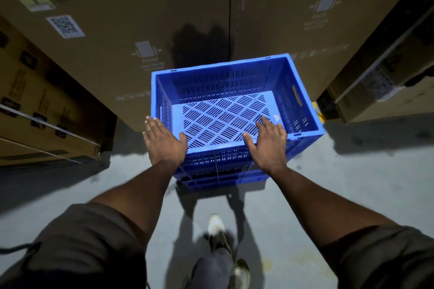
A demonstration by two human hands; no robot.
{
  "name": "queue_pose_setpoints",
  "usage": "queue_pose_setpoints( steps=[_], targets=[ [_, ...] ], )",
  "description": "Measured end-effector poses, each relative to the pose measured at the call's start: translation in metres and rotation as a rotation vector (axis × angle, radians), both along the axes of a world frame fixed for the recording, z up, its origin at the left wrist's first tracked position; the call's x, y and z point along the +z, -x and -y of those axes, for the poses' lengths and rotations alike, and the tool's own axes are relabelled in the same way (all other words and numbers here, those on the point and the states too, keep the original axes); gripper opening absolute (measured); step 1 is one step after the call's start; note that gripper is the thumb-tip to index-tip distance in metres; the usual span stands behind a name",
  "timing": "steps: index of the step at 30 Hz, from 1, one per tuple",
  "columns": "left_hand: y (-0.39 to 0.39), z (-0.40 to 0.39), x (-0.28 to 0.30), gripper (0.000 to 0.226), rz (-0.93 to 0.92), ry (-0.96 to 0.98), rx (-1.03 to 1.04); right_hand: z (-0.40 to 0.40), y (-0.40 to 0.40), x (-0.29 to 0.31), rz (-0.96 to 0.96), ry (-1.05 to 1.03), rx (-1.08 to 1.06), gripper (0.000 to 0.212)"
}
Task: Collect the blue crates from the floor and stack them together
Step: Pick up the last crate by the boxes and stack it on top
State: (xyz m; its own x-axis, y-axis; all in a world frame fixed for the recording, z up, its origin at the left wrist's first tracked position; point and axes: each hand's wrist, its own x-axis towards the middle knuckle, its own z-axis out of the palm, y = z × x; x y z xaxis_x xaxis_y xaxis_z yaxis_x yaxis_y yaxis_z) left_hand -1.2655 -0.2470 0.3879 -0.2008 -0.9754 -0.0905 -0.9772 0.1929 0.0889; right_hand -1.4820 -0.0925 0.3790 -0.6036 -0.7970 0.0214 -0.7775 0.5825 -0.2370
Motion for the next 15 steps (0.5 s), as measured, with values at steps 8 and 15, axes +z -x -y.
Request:
queue_pose_setpoints(
  steps=[8, 15],
  targets=[
    [0.041, -0.043, 0.0, 0.075, 0.051, -0.019, -0.509, 0.019, -0.018, 0.011, 0.009, -0.161, -0.055, 0.065],
    [0.06, -0.053, -0.004, 0.065, 0.07, 0.007, -0.573, 0.029, -0.023, 0.01, -0.056, -0.189, 0.12, 0.066]
  ],
)
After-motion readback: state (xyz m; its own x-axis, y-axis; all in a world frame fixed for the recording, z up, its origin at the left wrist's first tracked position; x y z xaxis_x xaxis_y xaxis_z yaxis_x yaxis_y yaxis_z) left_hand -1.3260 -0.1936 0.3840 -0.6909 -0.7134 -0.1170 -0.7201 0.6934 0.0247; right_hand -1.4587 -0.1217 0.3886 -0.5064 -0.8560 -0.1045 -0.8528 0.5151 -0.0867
